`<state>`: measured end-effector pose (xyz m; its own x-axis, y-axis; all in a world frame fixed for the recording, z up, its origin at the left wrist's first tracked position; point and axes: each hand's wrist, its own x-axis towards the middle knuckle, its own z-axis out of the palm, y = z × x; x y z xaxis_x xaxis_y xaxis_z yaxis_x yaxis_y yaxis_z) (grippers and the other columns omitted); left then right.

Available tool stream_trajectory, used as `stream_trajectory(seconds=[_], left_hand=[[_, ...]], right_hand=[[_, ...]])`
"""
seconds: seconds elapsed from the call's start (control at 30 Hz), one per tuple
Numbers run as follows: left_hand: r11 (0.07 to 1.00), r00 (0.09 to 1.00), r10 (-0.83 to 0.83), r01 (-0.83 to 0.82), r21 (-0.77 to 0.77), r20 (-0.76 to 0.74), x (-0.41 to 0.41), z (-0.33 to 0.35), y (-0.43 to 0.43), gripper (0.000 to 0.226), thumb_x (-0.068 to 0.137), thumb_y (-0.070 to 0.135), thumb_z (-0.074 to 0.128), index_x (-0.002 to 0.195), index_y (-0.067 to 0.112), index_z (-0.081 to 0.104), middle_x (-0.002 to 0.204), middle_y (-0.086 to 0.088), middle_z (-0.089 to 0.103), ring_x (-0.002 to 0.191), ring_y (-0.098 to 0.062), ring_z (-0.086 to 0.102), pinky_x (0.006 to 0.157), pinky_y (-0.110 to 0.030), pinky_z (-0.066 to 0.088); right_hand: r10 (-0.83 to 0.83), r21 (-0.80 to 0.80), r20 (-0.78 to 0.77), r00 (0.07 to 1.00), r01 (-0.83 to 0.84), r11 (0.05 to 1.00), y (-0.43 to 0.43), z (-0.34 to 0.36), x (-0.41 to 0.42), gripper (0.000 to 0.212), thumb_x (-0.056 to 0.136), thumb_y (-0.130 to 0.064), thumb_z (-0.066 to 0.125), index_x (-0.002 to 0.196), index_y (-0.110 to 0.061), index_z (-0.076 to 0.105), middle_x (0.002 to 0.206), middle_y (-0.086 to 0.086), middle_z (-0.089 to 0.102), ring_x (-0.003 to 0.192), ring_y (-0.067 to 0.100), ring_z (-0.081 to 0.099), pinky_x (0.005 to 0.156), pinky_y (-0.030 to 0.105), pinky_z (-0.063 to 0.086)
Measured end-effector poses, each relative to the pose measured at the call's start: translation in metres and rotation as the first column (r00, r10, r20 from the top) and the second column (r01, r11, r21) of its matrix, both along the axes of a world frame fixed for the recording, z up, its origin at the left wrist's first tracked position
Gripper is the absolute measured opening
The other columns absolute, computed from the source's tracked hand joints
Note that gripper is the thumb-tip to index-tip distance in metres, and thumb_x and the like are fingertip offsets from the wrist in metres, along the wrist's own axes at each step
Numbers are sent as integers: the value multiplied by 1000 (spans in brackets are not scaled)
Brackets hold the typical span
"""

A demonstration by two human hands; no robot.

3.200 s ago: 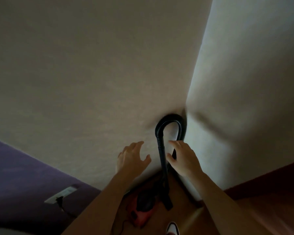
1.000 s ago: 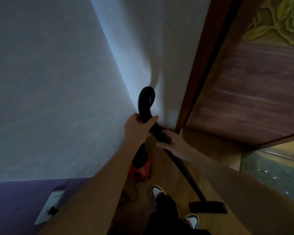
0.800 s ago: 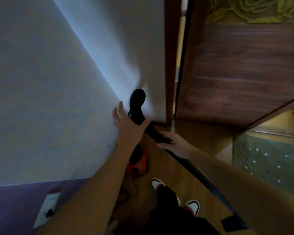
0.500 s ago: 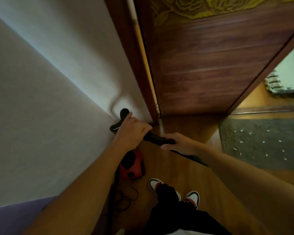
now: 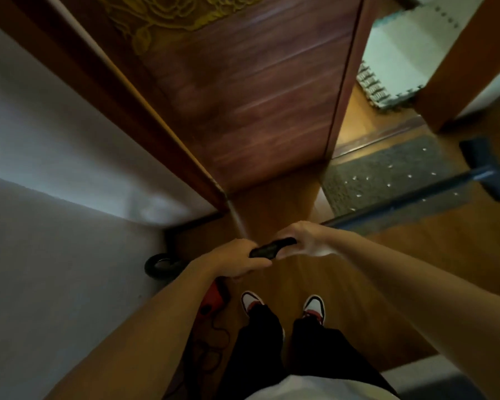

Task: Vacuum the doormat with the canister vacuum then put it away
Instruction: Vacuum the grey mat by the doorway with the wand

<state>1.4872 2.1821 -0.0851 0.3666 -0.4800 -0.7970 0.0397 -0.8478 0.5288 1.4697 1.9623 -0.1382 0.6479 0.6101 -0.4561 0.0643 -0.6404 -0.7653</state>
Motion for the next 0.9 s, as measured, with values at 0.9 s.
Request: stream_trajectory(seconds=[0.9], left_hand=[[939,742,302,-339,53,-599,-24,-272,38,30,93,12,64,119,2,52,81,-10,63,48,-27,56,53,-34,50]], right_hand=[[-438,-302,-525,-730,641,-706,82,-307,-40,40,96,-5,59,131,-16,44,71,8,51,48,14,48,43,26,44]])
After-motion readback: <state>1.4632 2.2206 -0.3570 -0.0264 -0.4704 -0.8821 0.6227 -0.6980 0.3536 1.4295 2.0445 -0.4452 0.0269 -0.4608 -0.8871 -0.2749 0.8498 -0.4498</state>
